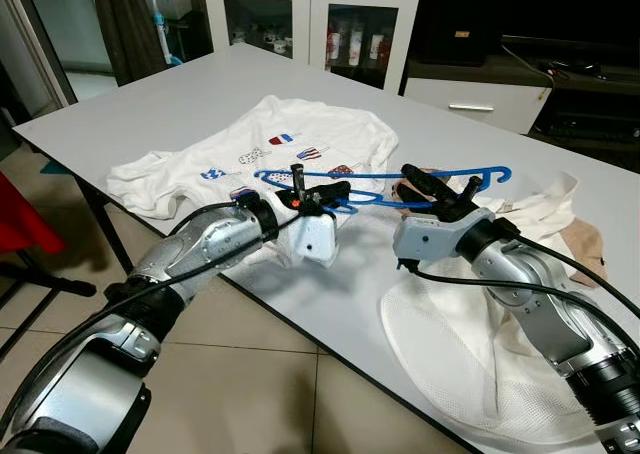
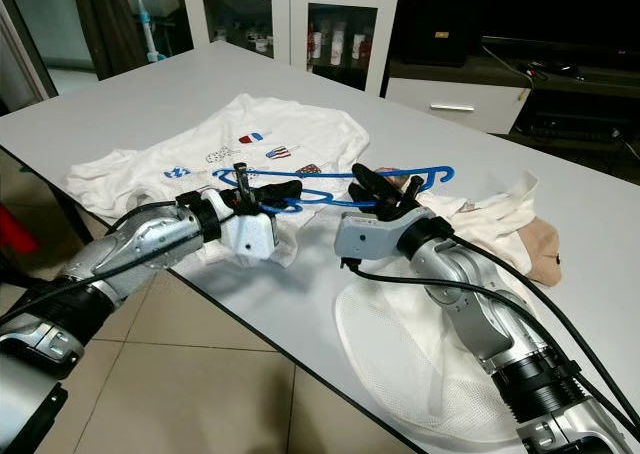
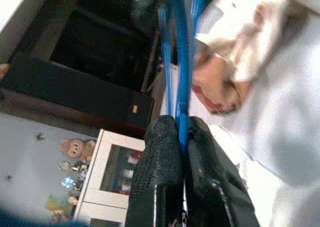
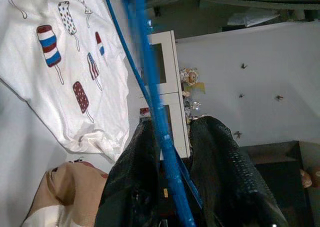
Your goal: Hang hanger
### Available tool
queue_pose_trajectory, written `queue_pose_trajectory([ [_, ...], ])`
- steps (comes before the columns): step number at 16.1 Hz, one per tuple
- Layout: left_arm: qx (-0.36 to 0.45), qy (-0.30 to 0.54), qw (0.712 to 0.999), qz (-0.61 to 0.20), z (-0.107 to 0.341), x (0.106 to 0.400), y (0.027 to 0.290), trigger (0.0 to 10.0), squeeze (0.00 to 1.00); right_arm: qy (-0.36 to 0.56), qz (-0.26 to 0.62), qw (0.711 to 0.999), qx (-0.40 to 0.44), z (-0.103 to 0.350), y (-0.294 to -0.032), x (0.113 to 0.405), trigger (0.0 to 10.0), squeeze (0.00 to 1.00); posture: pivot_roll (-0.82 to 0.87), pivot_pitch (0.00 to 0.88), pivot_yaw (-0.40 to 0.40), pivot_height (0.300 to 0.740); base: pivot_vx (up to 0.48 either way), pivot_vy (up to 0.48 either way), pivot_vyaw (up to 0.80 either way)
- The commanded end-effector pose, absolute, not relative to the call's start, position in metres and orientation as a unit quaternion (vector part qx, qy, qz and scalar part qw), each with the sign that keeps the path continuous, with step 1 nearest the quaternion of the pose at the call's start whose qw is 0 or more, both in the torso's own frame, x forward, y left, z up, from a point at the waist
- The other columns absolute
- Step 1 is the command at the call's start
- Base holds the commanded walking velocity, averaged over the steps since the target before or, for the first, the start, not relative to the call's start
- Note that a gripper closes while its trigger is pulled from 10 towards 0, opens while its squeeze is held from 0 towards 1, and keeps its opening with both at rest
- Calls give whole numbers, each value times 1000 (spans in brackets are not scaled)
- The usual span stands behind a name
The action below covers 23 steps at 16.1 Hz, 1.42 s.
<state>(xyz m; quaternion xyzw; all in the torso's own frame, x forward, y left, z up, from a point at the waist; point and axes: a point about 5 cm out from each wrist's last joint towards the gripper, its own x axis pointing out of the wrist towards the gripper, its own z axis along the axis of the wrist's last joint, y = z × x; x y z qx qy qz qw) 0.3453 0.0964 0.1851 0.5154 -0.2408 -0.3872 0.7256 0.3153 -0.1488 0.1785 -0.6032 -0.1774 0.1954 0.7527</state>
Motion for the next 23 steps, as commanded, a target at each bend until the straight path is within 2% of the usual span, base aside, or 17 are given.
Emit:
queue_pose_trajectory([
  [1, 467, -297, 750, -362, 213, 345, 95, 10000, 1000, -158, 195, 758, -602, 173, -154, 315, 0, 0, 31, 12, -8, 740, 0, 0, 0],
  [6, 460, -299, 738, -393, 209, 337, 93, 10000, 1000, -139, 161, 792, -573, 176, -162, 320, 0, 0, 31, 11, -8, 740, 0, 0, 0],
  [8, 505, -325, 709, -369, 212, 337, 93, 10000, 1000, -111, 143, 814, -552, 173, -171, 323, 0, 0, 33, 10, -8, 740, 0, 0, 0],
  [9, 519, -332, 695, -370, 212, 336, 94, 10000, 0, -97, 135, 820, -548, 171, -176, 324, 0, 0, 32, 10, -8, 740, 0, 0, 0],
  [13, 551, -384, 679, -296, 232, 339, 111, 10000, 0, -59, 129, 827, -544, 159, -190, 324, 0, 0, 33, 9, -10, 740, 0, 0, 0],
  [15, 569, -373, 676, -283, 230, 342, 121, 10000, 0, -42, 123, 845, -518, 156, -195, 324, 0, 0, 35, 7, -10, 740, 0, 0, 0],
  [16, 567, -363, 686, -275, 228, 344, 129, 10000, 0, -29, 120, 864, -488, 155, -200, 324, 0, 0, 35, 7, -10, 740, 0, 0, 0],
  [18, 517, -344, 739, -262, 227, 346, 138, 10000, 0, -9, 119, 902, -415, 155, -203, 325, 0, 0, 36, 9, -11, 740, 0, 0, 0],
  [19, 501, -341, 751, -261, 228, 346, 139, 10000, 0, -5, 121, 909, -399, 155, -202, 325, 0, 0, 36, 9, -11, 740, 0, 0, 0],
  [20, 428, -329, 803, -254, 228, 348, 140, 10000, 0, 16, 129, 935, -330, 153, -199, 325, 0, 0, 38, 10, -12, 740, 0, 0, 0],
  [21, 401, -319, 820, -255, 226, 349, 140, 10000, 0, 23, 130, 943, -305, 152, -198, 325, 0, 0, 38, 11, -11, 740, 0, 0, 0],
  [22, 346, -293, 854, -253, 222, 351, 144, 10000, 0, 37, 118, 960, -253, 152, -198, 326, 0, 0, 38, 13, -11, 740, 0, 0, 0],
  [23, 316, -283, 872, -245, 220, 352, 148, 10000, 0, 43, 111, 966, -231, 152, -199, 327, 471, 0, 38, 13, -11, 740, 0, 0, 0],
])
